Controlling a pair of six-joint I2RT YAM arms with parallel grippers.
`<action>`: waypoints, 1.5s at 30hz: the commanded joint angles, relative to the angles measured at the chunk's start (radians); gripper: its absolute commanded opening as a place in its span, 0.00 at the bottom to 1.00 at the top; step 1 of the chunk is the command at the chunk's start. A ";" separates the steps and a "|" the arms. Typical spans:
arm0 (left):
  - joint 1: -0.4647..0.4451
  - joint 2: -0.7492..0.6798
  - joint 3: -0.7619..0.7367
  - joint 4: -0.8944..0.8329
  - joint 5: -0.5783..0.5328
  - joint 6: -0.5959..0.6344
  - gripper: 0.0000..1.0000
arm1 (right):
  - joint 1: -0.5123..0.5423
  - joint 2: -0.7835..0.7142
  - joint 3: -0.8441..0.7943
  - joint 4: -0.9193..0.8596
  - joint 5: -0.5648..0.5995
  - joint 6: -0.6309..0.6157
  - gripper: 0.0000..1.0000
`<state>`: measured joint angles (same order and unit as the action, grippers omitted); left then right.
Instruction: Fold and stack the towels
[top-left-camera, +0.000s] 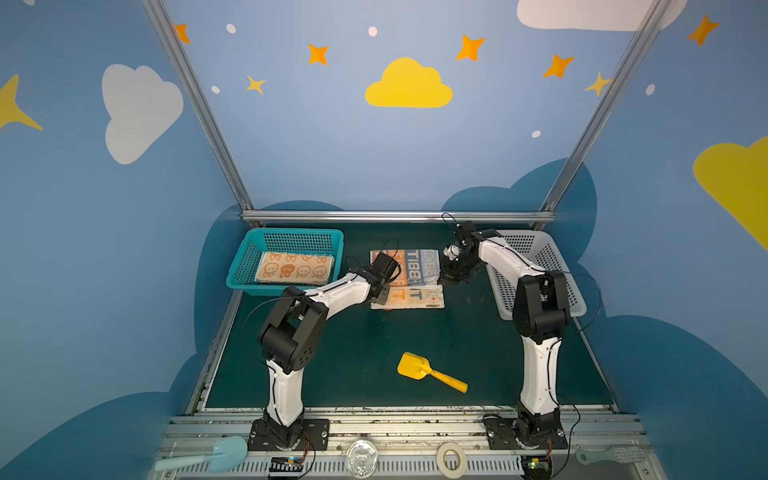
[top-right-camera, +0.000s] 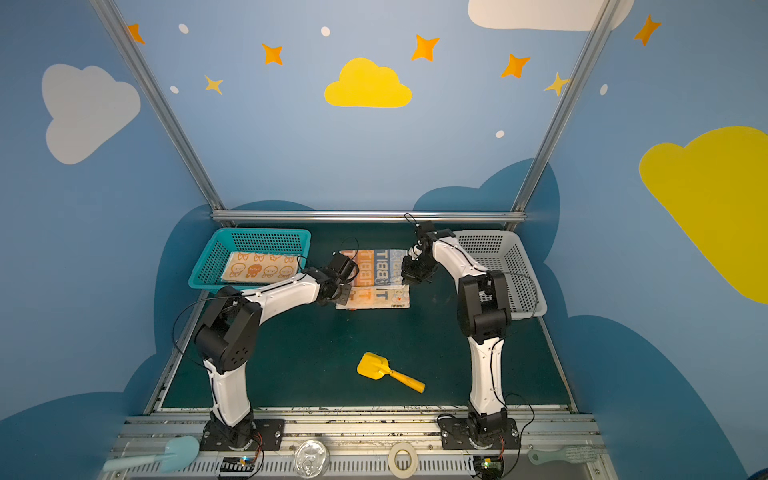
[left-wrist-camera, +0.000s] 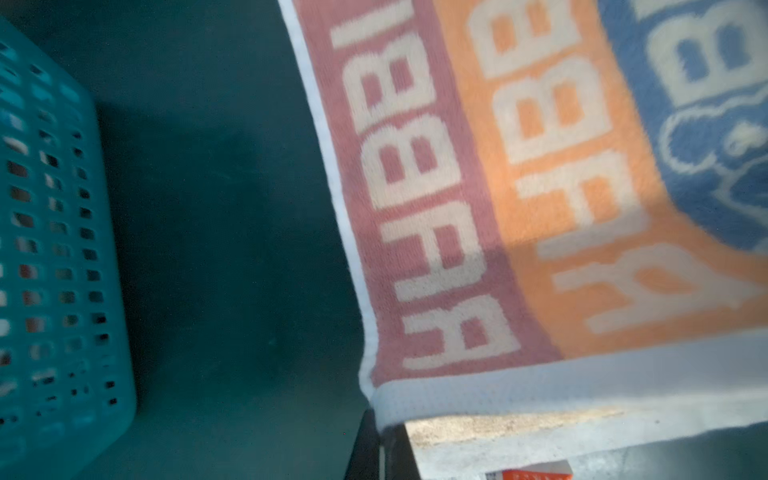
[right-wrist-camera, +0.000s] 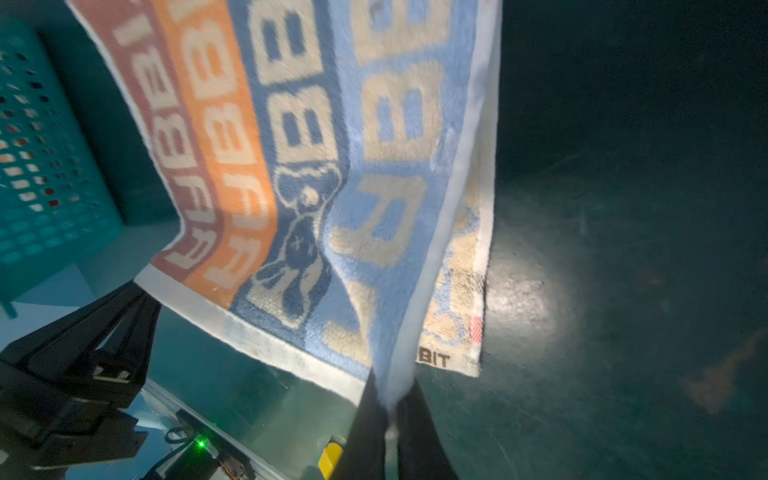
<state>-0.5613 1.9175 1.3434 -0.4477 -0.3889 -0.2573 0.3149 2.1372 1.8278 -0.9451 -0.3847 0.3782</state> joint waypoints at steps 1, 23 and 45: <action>0.000 -0.062 0.010 -0.035 0.004 0.009 0.04 | 0.000 -0.045 -0.001 -0.101 0.018 -0.024 0.09; -0.068 -0.042 -0.157 0.054 0.060 -0.047 0.04 | 0.010 -0.050 -0.322 0.105 -0.003 0.021 0.12; -0.091 -0.149 -0.195 0.066 0.126 -0.056 0.72 | 0.016 -0.123 -0.366 0.107 0.005 0.027 0.46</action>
<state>-0.6510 1.8370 1.1606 -0.3885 -0.2619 -0.2985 0.3244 2.0686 1.4807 -0.8139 -0.3912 0.4057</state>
